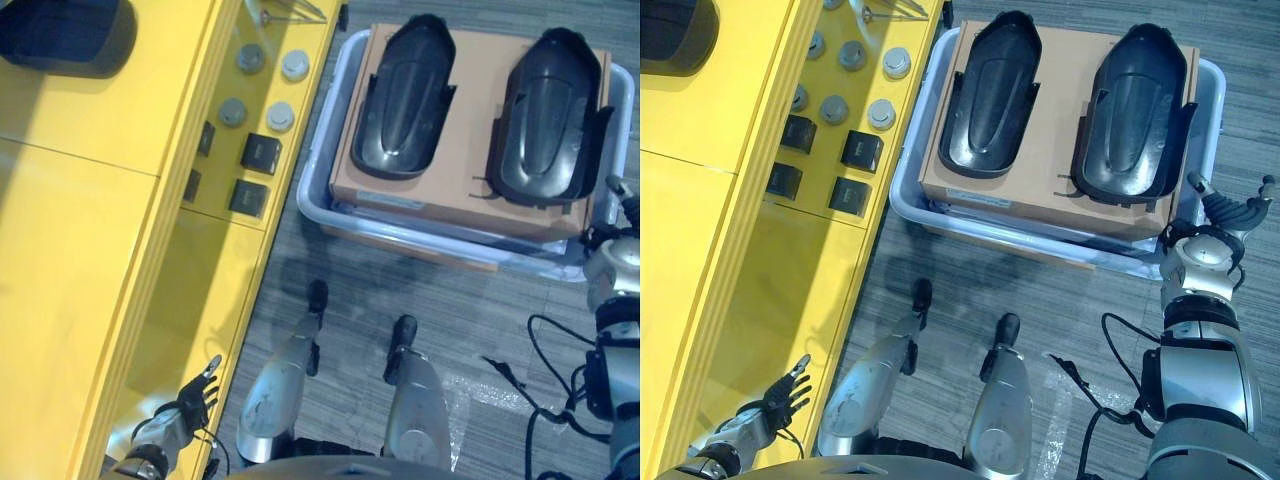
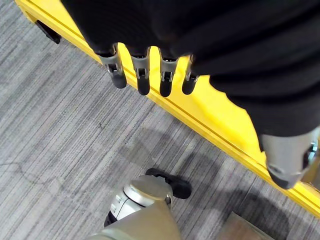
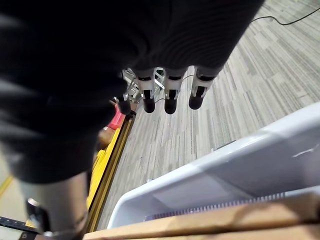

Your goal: Move parts from the plastic box to the shelf.

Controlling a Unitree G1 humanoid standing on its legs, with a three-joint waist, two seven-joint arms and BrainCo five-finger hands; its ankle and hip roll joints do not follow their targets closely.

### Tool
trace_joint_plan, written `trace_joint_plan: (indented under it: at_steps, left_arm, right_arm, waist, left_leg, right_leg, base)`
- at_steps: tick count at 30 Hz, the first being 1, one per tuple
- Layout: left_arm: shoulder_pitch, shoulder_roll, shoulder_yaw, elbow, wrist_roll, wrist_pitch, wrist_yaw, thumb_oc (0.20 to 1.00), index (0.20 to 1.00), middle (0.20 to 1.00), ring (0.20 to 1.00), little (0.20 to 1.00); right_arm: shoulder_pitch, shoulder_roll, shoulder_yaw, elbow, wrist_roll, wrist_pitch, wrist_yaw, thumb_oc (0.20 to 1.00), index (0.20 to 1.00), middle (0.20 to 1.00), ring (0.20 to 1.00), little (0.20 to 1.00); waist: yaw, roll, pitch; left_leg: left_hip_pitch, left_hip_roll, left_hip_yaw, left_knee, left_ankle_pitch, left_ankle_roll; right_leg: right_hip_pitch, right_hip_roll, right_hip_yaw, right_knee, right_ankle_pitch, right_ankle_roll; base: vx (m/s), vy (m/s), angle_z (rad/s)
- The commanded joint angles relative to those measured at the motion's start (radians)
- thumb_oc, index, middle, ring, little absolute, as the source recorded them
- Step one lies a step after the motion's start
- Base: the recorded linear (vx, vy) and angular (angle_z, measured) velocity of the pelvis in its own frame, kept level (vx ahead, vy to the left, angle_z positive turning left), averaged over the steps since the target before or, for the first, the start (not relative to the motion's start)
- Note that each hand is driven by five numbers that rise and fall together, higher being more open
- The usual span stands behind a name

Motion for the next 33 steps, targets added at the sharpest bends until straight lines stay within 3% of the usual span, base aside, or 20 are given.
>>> trace_joint_plan:
  at_steps: [1, 11, 17, 33]
  left_arm:
    - [0.008, 0.04, -0.02, 0.026, -0.014, -0.009, -0.011, 1.0, 1.0, 1.0, 1.0, 1.0]
    - [0.022, 0.039, -0.011, 0.028, -0.004, -0.004, -0.019, 1.0, 1.0, 1.0, 1.0, 1.0]
    - [0.017, 0.042, -0.013, 0.031, -0.002, -0.006, -0.024, 1.0, 1.0, 1.0, 1.0, 1.0]
    - [0.009, 0.041, -0.038, 0.035, -0.021, -0.017, -0.033, 1.0, 1.0, 1.0, 1.0, 1.0]
  right_arm:
    - [-0.015, -0.073, 0.064, -0.079, -0.018, -0.039, -0.014, 1.0, 1.0, 1.0, 1.0, 1.0]
    - [0.006, -0.067, 0.036, -0.131, -0.017, -0.048, -0.046, 1.0, 1.0, 1.0, 1.0, 1.0]
    - [0.009, -0.054, 0.052, -0.117, -0.022, 0.013, -0.005, 1.0, 1.0, 1.0, 1.0, 1.0]
    - [-0.074, 0.002, 0.137, -0.036, 0.012, 0.073, 0.03, 1.0, 1.0, 1.0, 1.0, 1.0]
  waist:
    - [0.003, -0.056, -0.029]
    - [0.005, -0.063, -0.03]
    - [0.01, -0.069, -0.021]
    - [0.035, -0.046, 0.0]
  left_leg:
    - [-0.027, -0.033, -0.014, 0.111, -0.12, 0.006]
    - [-0.013, -0.035, -0.016, 0.108, -0.125, 0.01]
    - [-0.019, -0.037, -0.016, 0.119, -0.128, 0.011]
    - [-0.046, -0.06, -0.025, 0.141, -0.127, 0.021]
  right_leg:
    - [0.077, 0.01, -0.03, -0.21, 0.114, -0.001]
    - [0.089, 0.013, -0.032, -0.21, 0.112, 0.001]
    - [0.091, 0.012, -0.033, -0.211, 0.115, 0.002]
    - [0.068, -0.005, -0.037, -0.192, 0.12, 0.003]
  base:
    - [0.0, 0.0, 0.0]
    - [0.01, 0.011, 0.04]
    - [0.0, 0.0, 0.0]
    - [0.01, 0.029, 0.04]
